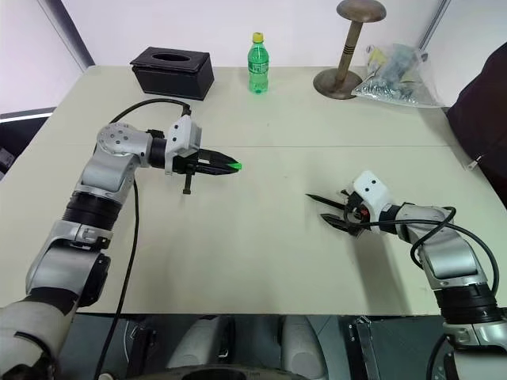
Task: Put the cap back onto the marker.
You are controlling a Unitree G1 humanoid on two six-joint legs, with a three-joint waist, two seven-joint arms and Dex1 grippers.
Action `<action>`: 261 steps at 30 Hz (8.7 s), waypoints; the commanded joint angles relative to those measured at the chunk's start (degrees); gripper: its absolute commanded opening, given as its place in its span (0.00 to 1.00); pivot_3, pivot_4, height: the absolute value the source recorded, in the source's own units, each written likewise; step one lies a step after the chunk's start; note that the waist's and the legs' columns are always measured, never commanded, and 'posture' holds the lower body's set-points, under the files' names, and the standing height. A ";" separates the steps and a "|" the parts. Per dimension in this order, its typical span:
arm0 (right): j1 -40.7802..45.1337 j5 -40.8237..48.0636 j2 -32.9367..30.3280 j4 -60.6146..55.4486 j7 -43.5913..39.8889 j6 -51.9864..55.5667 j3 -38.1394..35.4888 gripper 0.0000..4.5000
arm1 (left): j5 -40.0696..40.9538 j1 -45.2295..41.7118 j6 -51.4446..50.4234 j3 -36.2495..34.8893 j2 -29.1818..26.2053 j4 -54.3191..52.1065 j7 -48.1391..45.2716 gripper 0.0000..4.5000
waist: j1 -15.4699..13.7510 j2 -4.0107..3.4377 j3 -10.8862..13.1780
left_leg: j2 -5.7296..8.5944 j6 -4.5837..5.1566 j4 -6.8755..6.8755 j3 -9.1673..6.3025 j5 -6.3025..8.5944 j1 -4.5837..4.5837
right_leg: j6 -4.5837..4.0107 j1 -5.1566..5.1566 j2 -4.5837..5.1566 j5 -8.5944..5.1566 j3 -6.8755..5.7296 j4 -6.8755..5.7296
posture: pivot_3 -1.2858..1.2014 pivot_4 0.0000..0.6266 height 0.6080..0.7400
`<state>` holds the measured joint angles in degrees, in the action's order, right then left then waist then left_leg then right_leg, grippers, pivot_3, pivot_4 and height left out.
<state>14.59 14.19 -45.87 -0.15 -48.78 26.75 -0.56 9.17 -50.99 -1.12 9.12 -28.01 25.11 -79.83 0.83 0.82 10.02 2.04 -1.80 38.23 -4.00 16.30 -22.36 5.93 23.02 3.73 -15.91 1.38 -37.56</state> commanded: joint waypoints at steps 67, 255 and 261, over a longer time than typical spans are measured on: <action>6.90 1.89 -12.13 -34.50 -2.83 17.94 0.63 0.02 | -8.10 -11.51 46.65 3.99 12.81 32.55 5.72 0.00 | -0.16 0.00 0.01 | 0.03 0.00 0.00 0.01 0.00 -0.15 | 0.00 0.12 0.05 0.00 -0.02 0.04 | 0.52 0.24 1.00; -6.78 -3.60 18.73 -33.24 29.49 42.91 -19.75 0.00 | 8.70 16.24 -5.01 -0.96 -0.31 -20.09 9.47 0.99 | -0.08 -0.10 -0.03 | 0.01 -0.02 -0.03 0.02 -0.01 -0.10 | -0.01 0.20 0.05 0.00 0.08 -0.11 | 0.52 0.24 1.00; -8.28 -2.68 22.10 -32.74 31.29 42.39 -20.45 0.00 | 8.53 14.75 -5.78 0.37 -2.52 -18.94 4.89 0.99 | -0.01 -0.11 -0.04 | 0.00 -0.01 -0.08 0.02 -0.01 -0.05 | -0.03 0.18 -0.01 -0.01 0.08 -0.12 | 0.52 0.24 1.00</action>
<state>6.26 10.90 -23.90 -31.98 -18.04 69.87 -19.23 16.89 -34.73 -6.60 9.79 -29.96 6.69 -74.00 0.82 0.71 9.98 2.04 -1.82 38.15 -3.98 16.29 -22.41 5.91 23.19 3.74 -15.92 1.46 -37.67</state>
